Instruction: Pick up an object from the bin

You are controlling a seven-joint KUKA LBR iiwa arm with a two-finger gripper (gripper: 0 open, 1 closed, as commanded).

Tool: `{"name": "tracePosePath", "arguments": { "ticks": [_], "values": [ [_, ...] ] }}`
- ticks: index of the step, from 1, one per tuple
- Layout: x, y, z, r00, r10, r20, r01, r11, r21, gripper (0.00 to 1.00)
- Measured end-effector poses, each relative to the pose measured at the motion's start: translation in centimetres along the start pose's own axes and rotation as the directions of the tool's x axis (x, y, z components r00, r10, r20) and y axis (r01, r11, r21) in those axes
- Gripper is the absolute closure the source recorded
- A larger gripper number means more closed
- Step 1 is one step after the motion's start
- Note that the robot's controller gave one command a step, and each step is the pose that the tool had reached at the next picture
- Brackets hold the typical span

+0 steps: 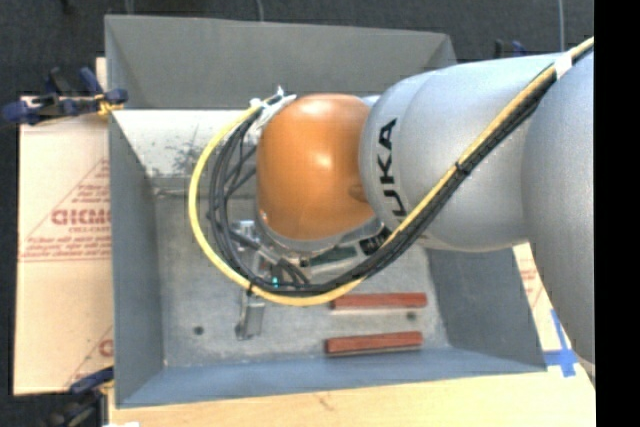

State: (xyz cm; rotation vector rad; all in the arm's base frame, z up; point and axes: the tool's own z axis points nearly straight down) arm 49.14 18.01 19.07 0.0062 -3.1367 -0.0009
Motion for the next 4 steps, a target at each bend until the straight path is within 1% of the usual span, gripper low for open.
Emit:
{"name": "tracePosePath", "arguments": {
  "ticks": [1, 2, 3, 4],
  "values": [
    [-0.2, -0.1, -0.4, 1.000, 0.004, 0.007, -0.004, 1.000, -0.001, 0.00],
    [-1.2, -2.7, 0.9, 0.998, -0.069, 0.009, 0.069, 0.998, -0.001, 0.00],
    [-4.1, -7.7, 4.1, 0.967, -0.254, 0.008, 0.254, 0.967, 0.003, 0.00],
    [-5.2, -6.7, 9.5, 0.947, -0.321, 0.013, 0.321, 0.947, 0.006, 0.00]
  ]
}}
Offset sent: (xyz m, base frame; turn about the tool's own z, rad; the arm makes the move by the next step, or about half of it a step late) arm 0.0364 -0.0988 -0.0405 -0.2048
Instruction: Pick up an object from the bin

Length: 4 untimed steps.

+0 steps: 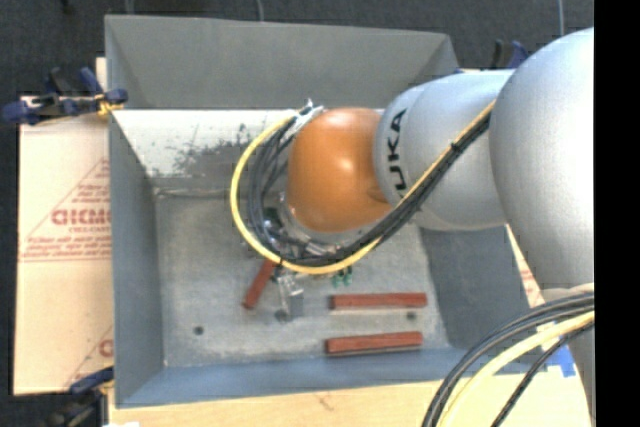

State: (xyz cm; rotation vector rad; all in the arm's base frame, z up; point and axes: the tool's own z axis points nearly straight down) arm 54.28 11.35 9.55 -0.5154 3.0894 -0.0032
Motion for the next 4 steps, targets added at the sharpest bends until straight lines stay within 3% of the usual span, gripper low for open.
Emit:
{"name": "tracePosePath", "arguments": {
  "ticks": [1, 3, 4],
  "values": [
    [-4.0, -4.7, 1.8, 0.953, -0.302, -0.004, 0.302, 0.953, -0.007, 1.00],
    [-4.0, -4.7, 1.7, 0.954, -0.300, -0.004, 0.300, 0.954, -0.008, 1.00],
    [-3.4, -5.5, -0.6, 0.954, -0.301, -0.002, 0.301, 0.954, -0.004, 1.00]
  ]
}}
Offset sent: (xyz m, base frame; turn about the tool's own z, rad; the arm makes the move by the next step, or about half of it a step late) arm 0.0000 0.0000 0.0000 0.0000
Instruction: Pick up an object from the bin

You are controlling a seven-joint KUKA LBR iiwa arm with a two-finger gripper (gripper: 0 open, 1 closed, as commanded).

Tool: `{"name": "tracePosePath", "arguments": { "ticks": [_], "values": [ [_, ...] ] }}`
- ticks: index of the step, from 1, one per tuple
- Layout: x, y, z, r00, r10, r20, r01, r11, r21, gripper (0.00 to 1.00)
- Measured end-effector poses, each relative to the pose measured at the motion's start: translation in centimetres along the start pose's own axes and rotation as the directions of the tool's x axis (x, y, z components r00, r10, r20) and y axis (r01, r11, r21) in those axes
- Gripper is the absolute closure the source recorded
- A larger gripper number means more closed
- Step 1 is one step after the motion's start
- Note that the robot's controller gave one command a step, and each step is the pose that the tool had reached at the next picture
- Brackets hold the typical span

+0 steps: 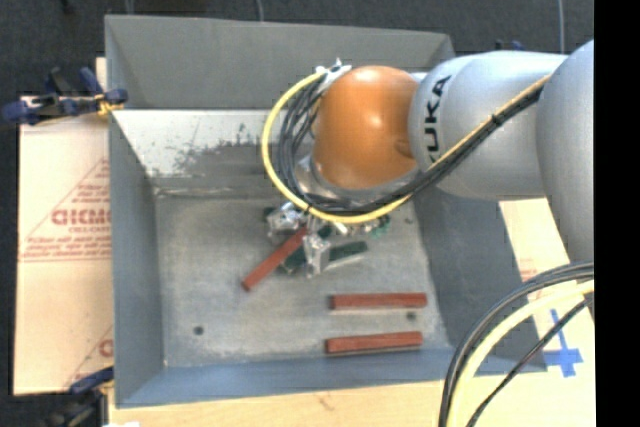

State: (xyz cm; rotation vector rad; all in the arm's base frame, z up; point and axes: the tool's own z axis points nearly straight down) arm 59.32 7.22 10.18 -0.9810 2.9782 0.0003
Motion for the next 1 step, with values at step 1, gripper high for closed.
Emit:
{"name": "tracePosePath", "arguments": {
  "ticks": [1],
  "values": [
    [-3.04, -1.26, -11.05, 1.000, -0.009, -0.001, 0.009, 1.000, -0.001, 1.00]
  ]
}}
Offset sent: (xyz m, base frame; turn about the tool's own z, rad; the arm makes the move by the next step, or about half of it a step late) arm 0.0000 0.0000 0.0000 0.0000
